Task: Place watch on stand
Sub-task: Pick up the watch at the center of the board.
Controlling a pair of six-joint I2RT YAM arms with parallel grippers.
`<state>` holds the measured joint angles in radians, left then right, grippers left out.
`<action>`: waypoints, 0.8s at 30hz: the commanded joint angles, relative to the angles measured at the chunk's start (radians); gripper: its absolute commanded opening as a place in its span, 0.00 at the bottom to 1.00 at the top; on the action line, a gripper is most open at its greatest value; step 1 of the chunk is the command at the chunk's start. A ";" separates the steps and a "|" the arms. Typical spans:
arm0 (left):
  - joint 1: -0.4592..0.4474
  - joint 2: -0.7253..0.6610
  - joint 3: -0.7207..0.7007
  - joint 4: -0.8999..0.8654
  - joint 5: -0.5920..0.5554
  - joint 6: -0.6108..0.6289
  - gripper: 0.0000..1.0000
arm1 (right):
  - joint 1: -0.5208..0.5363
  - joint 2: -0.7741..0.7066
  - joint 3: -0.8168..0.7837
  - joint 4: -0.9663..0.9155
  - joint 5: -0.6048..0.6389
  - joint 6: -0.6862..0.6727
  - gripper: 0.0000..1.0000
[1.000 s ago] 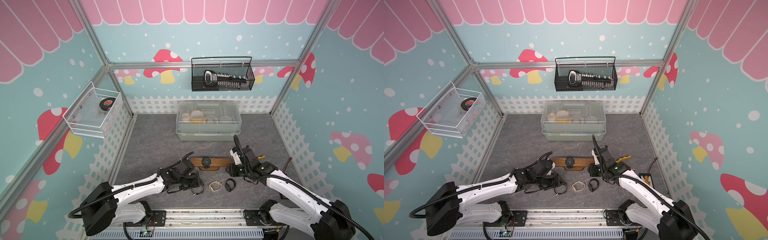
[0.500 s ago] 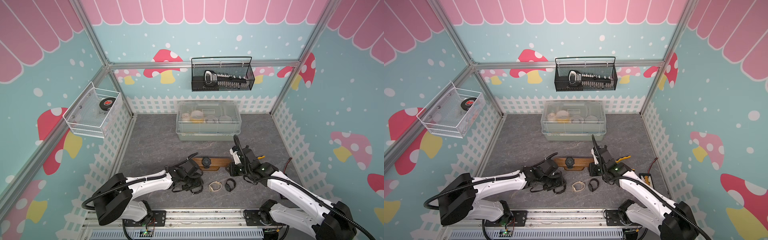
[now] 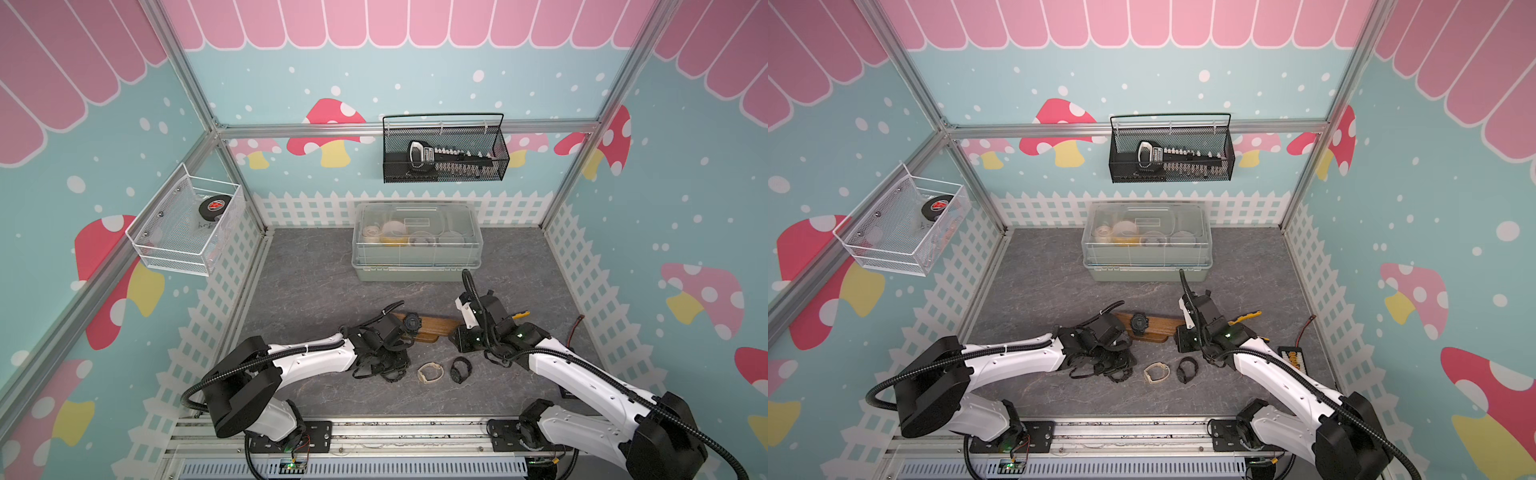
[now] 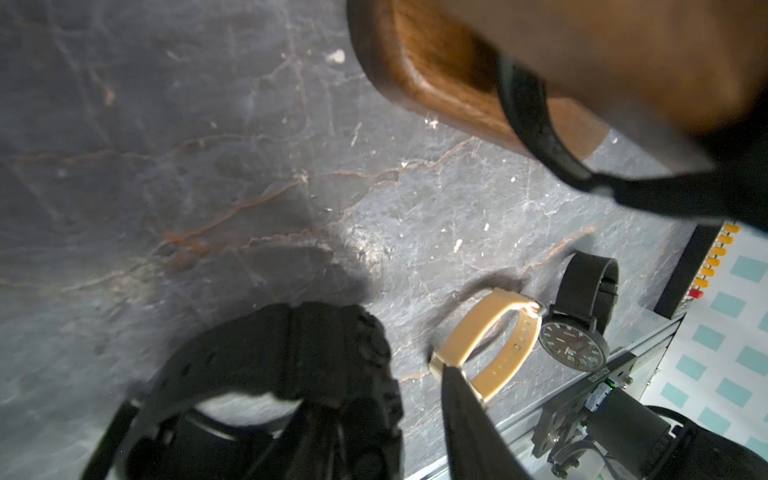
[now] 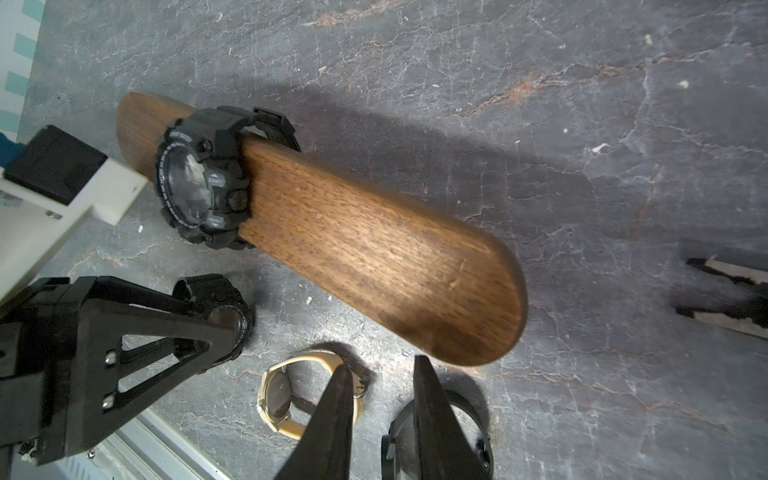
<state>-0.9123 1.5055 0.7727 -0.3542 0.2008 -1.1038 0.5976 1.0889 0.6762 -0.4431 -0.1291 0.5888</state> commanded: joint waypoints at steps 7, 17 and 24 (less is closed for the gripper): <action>-0.006 0.004 0.052 -0.045 -0.035 0.026 0.20 | 0.008 0.004 -0.012 0.014 -0.003 -0.017 0.25; -0.007 -0.030 0.067 -0.046 -0.020 0.077 0.05 | 0.007 -0.013 0.004 -0.030 0.011 -0.017 0.24; -0.007 -0.100 0.093 -0.047 0.014 0.160 0.03 | 0.008 -0.035 0.045 -0.098 0.042 -0.032 0.24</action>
<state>-0.9123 1.4517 0.8284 -0.3931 0.2031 -0.9901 0.5976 1.0737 0.6849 -0.4957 -0.1116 0.5743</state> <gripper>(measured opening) 0.163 0.244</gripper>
